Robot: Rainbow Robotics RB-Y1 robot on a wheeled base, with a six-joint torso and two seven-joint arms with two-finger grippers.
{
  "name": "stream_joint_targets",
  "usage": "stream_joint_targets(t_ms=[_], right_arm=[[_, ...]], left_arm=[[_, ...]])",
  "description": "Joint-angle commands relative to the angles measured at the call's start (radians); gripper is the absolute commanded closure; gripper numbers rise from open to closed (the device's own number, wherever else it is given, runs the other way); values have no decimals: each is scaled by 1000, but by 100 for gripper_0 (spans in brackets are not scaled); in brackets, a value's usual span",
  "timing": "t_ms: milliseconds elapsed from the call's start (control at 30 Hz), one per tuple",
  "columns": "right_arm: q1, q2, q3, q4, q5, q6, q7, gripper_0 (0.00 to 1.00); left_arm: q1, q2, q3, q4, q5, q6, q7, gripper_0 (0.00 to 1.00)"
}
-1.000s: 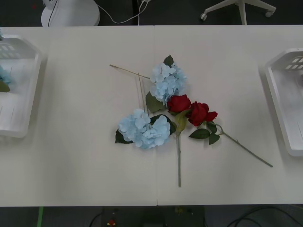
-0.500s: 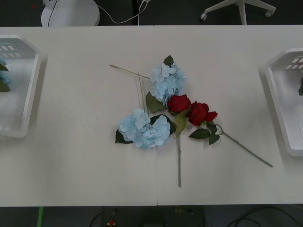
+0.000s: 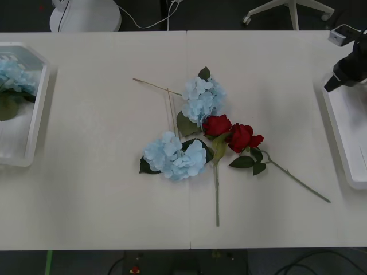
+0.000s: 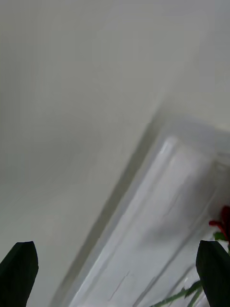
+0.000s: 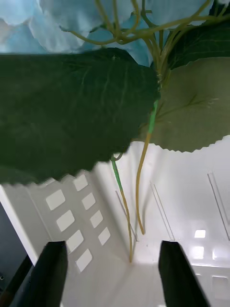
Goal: Put the red flowers into the right box and the blue flowers into the left box
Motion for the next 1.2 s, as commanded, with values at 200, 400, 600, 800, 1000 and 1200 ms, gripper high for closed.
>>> stream_joint_targets(t_ms=[200, 400, 600, 800, 1000, 1200], right_arm=[[111, -109, 200, -377, -140, -23, 109, 5], [251, -121, 226, -569, -76, -75, 98, 5], [331, -106, 227, -612, -64, -138, 58, 4], [358, -43, 235, -612, -21, -147, -113, 4], [358, 4, 304, -612, 42, -195, -285, 5], [358, 43, 364, -612, 102, -231, -385, 5]], left_arm=[[-2, 6, 143, -202, 69, 114, 18, 8], [-4, 4, 255, -392, 78, 344, 15, 8], [-2, -51, 333, -536, -20, 505, 6, 8], [-2, -160, 397, -610, -186, 553, -124, 8], [1, -261, 511, -565, -255, 531, -308, 8], [2, -348, 600, -564, -314, 528, -370, 8]])
